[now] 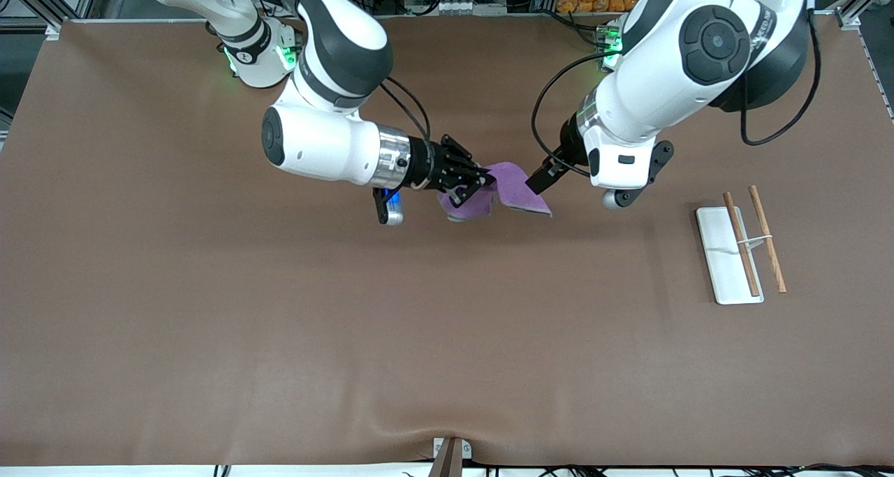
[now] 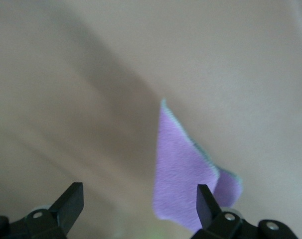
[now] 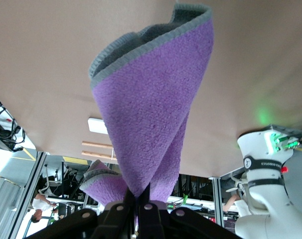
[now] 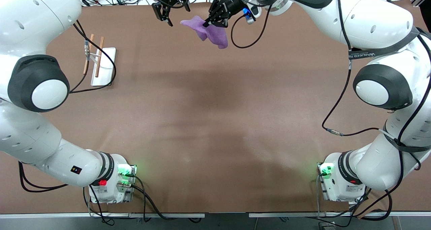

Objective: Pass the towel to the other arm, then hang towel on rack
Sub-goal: 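Hold the towel at center with the right gripper while the left gripper approaches, then grasp the hanging towel with the left gripper beside the right gripper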

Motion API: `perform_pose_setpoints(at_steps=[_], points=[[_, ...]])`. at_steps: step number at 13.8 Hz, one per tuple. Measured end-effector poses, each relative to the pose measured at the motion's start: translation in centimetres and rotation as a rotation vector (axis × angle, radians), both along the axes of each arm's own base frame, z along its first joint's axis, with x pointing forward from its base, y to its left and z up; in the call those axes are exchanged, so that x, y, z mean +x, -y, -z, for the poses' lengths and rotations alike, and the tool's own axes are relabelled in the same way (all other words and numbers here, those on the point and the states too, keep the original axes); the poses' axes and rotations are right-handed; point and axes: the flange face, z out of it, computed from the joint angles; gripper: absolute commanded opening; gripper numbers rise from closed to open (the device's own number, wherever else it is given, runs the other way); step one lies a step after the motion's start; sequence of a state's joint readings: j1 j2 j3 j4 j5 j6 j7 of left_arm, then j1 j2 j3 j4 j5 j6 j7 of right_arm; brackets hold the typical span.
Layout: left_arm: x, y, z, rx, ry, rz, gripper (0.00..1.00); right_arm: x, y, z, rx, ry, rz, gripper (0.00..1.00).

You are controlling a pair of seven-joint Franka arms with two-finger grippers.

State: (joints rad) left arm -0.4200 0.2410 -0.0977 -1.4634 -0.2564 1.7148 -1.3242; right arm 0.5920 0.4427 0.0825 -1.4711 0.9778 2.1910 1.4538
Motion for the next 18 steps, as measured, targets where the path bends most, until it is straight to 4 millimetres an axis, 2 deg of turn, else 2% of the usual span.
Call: perform_pose_setpoints(at_steps=[2, 5, 10, 13, 14, 15, 16, 17, 18], points=[[0.5, 0.0, 0.3, -0.004, 0.006, -0.037, 1.00, -0.2, -0.7, -1.0, 0.011, 0.009, 0.021, 0.00], [1.2, -0.1, 1.8, -0.027, 0.003, -0.067, 1.00, -0.4, -1.4, -1.6, 0.018, 0.013, 0.053, 0.00], [1.8, -0.6, 3.9, -0.048, 0.027, -0.107, 1.00, -0.4, -1.5, -1.8, 0.021, 0.014, 0.056, 0.00], [2.2, -0.6, 4.0, -0.085, 0.043, -0.133, 1.00, -0.4, -1.5, -2.0, 0.023, 0.015, 0.057, 0.00], [2.3, -0.7, 4.0, -0.092, 0.047, -0.139, 0.63, -0.4, -1.5, -2.0, 0.023, 0.015, 0.058, 0.00], [2.4, -0.9, 3.9, -0.096, 0.050, -0.144, 0.34, -0.4, -1.5, -2.0, 0.023, 0.015, 0.058, 0.00], [2.5, -1.0, 3.8, -0.098, 0.052, -0.147, 0.21, -0.4, -1.5, -2.1, 0.024, 0.015, 0.058, 0.00], [2.6, -1.1, 3.8, -0.100, 0.053, -0.151, 0.04, -0.4, -1.5, -2.1, 0.024, 0.015, 0.058, 0.00], [2.6, -1.2, 3.8, -0.106, 0.050, -0.156, 0.00, -0.4, -1.5, -2.1, 0.025, 0.015, 0.058, 0.00]])
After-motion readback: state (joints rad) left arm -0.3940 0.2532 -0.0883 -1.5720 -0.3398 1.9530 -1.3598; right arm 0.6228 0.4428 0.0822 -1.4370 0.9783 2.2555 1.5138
